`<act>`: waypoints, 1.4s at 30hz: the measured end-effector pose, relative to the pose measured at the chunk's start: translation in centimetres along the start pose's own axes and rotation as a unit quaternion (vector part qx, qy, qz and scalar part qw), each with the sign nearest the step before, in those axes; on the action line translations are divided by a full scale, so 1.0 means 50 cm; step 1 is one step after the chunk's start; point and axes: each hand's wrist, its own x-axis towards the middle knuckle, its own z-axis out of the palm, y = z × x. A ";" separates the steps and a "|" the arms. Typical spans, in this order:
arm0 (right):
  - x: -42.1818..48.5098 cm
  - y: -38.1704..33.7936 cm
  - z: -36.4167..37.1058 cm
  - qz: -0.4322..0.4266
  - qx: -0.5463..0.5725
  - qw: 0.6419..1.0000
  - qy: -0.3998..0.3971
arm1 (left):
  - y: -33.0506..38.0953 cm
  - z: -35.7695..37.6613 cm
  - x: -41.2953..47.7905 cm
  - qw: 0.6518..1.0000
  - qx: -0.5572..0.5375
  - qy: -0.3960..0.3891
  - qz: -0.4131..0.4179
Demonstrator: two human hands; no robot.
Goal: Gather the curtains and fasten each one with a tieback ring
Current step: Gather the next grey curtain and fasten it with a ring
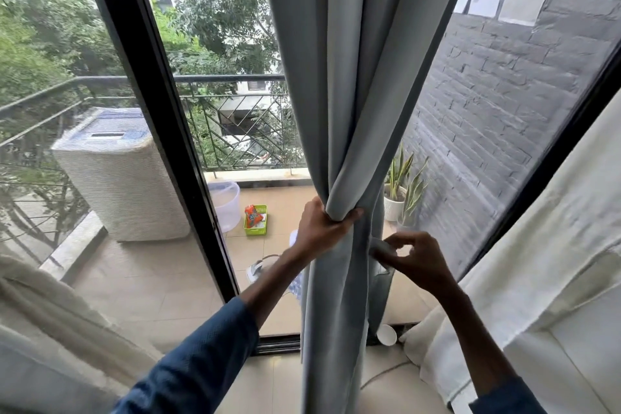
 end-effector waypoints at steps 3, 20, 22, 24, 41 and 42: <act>-0.018 -0.022 -0.021 0.001 0.025 0.999 -0.027 | 0.002 0.003 0.003 1.000 0.018 0.010 -0.018; -0.085 -0.202 0.205 -0.025 -0.080 0.996 0.008 | 0.004 0.010 0.016 0.984 0.170 0.023 -0.041; -0.078 -0.203 0.224 -0.031 -0.101 0.994 0.025 | -0.003 -0.002 0.020 0.985 0.169 -0.004 -0.045; -0.072 -0.204 0.238 -0.039 -0.098 0.993 0.048 | -0.004 -0.014 0.020 0.987 0.150 -0.027 -0.046; -0.004 -0.104 0.167 0.050 -0.035 0.967 0.246 | -0.014 -0.047 0.001 0.992 -0.041 -0.113 -0.043; 0.004 -0.092 0.164 0.075 -0.024 0.973 0.218 | -0.013 -0.052 -0.002 0.989 -0.052 -0.129 -0.043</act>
